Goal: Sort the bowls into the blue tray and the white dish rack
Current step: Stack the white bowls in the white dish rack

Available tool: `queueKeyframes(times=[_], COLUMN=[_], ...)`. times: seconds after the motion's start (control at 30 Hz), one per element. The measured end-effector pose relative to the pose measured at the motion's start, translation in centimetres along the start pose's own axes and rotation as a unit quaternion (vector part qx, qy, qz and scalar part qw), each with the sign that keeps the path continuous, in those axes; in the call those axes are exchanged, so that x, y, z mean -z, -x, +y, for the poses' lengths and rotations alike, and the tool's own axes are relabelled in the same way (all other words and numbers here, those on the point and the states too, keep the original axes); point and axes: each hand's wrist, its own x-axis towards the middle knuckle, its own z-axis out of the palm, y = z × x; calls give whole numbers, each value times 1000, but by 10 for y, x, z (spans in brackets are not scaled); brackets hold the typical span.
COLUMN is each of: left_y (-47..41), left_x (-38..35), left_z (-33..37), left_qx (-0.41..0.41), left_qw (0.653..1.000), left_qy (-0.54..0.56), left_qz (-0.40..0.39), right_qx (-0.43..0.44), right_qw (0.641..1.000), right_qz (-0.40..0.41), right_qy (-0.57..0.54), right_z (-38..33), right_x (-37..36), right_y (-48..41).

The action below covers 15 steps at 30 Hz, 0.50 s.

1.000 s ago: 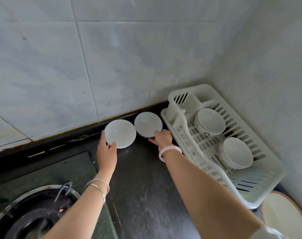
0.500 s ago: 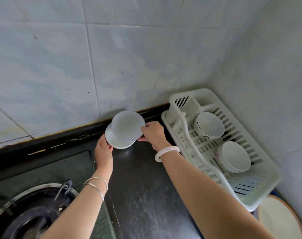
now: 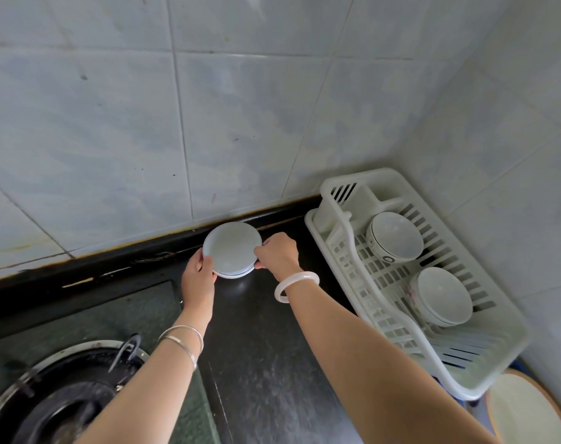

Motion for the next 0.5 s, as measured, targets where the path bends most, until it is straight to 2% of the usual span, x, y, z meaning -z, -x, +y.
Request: queueKeyframes(times=[0.17, 0.23, 0.33, 0.5], left_y=[-6, -7, -5, 5], left_x=[2, 2, 1, 0], left_z=[6, 9, 15, 19], left_qx=[32, 40, 57, 58], left_qw=[999, 999, 998, 998], left_qy=[2, -2, -1, -27], left_qz=[-6, -7, -13, -28], right_qx=[-18, -45, -84, -62], right_qw=[999, 990, 957, 951], right_qz=[-10, -66, -148, -128], right_qy=[-49, -118, -233, -274], right_z=[6, 9, 11, 26], right_x=[-1, -1, -2, 0], right_y=[-2, -1, 4, 12])
